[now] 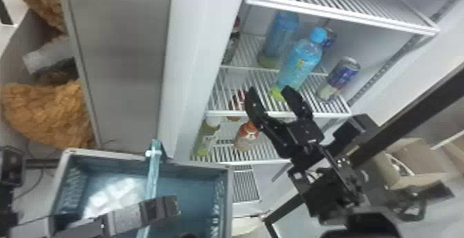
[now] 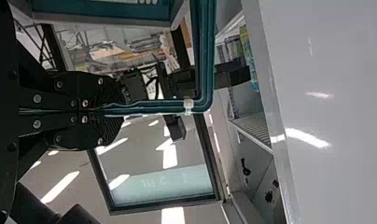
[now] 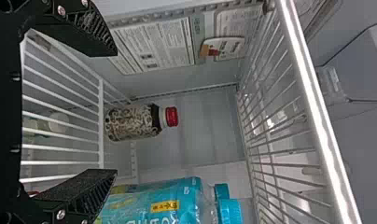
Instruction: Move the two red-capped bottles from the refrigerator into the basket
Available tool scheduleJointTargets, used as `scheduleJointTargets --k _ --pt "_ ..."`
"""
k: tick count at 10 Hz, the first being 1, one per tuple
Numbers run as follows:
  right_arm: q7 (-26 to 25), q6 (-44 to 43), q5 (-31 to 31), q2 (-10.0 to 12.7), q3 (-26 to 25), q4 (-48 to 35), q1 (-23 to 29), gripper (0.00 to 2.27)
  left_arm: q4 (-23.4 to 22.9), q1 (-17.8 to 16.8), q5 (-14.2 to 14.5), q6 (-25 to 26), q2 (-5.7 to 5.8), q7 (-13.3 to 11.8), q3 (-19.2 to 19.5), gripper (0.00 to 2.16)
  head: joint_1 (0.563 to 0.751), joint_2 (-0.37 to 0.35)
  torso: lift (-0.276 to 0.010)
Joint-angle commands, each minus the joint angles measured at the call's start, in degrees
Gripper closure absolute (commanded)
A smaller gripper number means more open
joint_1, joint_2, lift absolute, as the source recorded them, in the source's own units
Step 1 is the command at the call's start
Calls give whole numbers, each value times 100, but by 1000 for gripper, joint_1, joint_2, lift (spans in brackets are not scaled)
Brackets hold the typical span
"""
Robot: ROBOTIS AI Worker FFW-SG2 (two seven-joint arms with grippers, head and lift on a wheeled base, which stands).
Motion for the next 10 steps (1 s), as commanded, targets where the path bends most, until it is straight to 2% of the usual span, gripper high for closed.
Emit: scheduleJointTargets --k 1,5,7,10 --pt "-87 -58 26 1 96 268 -292 117 0 0 -11 14 4 0 -12 1207 695 -350 0" --pt "-324 -199 95 -43 541 971 -1051 117 28 -28 -11 28 31 0 -69 1207 695 -350 0" --pt "-588 -241 186 -52 655 1097 -1290 117 28 -42 -11 42 39 0 -92 1207 695 -327 0" --pt "-685 -241 221 -61 770 1589 -1782 117 42 -56 -11 28 39 0 -103 1207 695 -317 0"
